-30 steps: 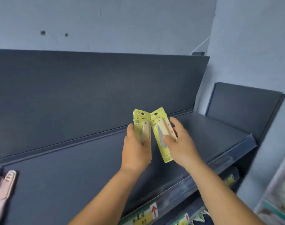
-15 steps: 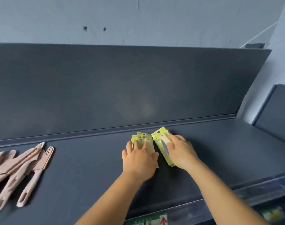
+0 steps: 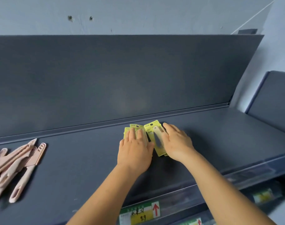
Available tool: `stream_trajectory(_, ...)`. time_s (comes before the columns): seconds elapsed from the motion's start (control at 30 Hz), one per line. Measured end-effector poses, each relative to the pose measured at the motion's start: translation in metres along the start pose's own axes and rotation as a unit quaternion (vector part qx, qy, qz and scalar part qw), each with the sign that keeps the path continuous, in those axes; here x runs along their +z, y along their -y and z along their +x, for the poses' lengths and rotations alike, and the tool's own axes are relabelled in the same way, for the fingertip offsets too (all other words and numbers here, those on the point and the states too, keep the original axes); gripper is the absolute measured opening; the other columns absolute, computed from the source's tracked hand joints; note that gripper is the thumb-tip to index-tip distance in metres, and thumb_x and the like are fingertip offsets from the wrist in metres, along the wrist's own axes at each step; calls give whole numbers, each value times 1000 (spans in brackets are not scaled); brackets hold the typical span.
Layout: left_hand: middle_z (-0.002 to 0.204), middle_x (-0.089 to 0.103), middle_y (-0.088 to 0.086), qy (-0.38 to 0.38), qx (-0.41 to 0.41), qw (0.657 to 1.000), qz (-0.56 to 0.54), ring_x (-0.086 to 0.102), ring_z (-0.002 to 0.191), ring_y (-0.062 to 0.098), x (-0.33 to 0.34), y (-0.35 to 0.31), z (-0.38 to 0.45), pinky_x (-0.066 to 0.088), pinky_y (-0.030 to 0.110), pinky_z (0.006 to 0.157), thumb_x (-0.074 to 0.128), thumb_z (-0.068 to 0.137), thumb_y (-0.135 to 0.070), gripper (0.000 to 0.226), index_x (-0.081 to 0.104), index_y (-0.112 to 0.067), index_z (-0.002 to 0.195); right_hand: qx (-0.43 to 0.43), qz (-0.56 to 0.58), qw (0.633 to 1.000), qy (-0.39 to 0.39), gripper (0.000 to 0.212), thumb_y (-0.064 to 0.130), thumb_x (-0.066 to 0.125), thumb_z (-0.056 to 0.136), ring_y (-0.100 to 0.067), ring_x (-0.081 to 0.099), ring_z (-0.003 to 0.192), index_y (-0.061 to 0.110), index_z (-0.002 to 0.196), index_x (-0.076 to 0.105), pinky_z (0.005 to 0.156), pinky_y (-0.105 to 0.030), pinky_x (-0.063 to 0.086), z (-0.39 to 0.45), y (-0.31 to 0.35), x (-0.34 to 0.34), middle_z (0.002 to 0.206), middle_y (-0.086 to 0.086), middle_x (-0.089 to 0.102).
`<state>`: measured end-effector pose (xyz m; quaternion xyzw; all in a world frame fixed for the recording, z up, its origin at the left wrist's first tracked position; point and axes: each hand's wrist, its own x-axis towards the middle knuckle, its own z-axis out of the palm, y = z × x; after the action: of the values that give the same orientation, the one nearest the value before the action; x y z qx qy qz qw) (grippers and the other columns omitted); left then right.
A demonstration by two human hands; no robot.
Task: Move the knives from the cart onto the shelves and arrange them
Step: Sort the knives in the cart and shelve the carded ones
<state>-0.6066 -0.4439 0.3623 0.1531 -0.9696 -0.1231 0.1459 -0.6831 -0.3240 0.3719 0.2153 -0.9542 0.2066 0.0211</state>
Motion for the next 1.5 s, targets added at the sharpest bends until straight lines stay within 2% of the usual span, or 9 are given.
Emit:
stream_trajectory(0.1,136,42,3,-35,57,996,-53,37,127,23,-9,-11,-7,33,33,104,35,97,-39,44,39,-14,133,13,11,997,-70,46,33,25,101,-21,28,137,28,147,28,108,-38,26,-19,2,-11,154,8,28)
stream_trajectory(0.3,142,42,0,2,181,977,-115,36,130,20,-23,-30,-41,31,29,107,38,98,-40,51,32,-18,144,97,51,979,-173,43,33,34,100,-18,30,137,28,143,37,112,-38,25,-87,3,-22,150,8,35)
stream_trajectory(0.6,138,46,0,107,388,903,-152,39,127,19,-9,-39,-129,30,26,104,39,98,-36,47,37,-20,141,315,37,923,-217,43,35,38,99,-20,38,133,25,141,40,109,-37,30,-234,-3,20,146,2,41)
stream_trajectory(0.77,132,52,1,172,453,862,-150,47,123,19,26,-50,-183,37,26,99,38,95,-38,45,46,-20,135,440,56,868,-224,70,56,19,80,-22,45,127,25,136,47,105,-36,35,-318,-8,55,139,0,49)
stream_trajectory(0.83,115,62,3,175,498,838,-139,57,108,21,41,-56,-206,45,25,89,41,91,-37,38,57,-18,119,484,71,841,-231,61,54,25,85,-24,49,122,24,131,50,101,-37,38,-352,-12,71,133,-2,53)
stream_trajectory(0.93,125,55,2,261,532,796,-124,47,117,21,68,-67,-244,37,30,98,43,95,-32,38,49,-16,130,545,67,802,-234,41,41,36,97,-24,49,122,23,132,49,98,-36,37,-400,-17,90,133,-1,53)
stream_trajectory(1.17,141,43,0,364,592,714,-88,38,129,19,104,-111,-341,31,30,104,42,96,-35,49,36,-20,142,655,111,703,-253,57,53,31,89,-22,46,127,24,136,47,105,-36,35,-505,-35,116,140,0,48)
stream_trajectory(1.27,135,46,0,393,613,680,-90,40,125,19,107,-141,-387,38,33,99,43,96,-38,45,39,-22,139,692,98,662,-271,42,38,44,96,-23,45,127,21,135,47,106,-37,34,-557,-48,120,139,-1,49)
stream_trajectory(1.5,129,50,2,415,694,585,-71,43,119,19,115,-213,-490,39,34,95,42,97,-33,42,41,-22,137,744,97,573,-329,43,35,44,98,-21,42,130,20,138,44,108,-39,32,-662,-76,117,141,-1,48)
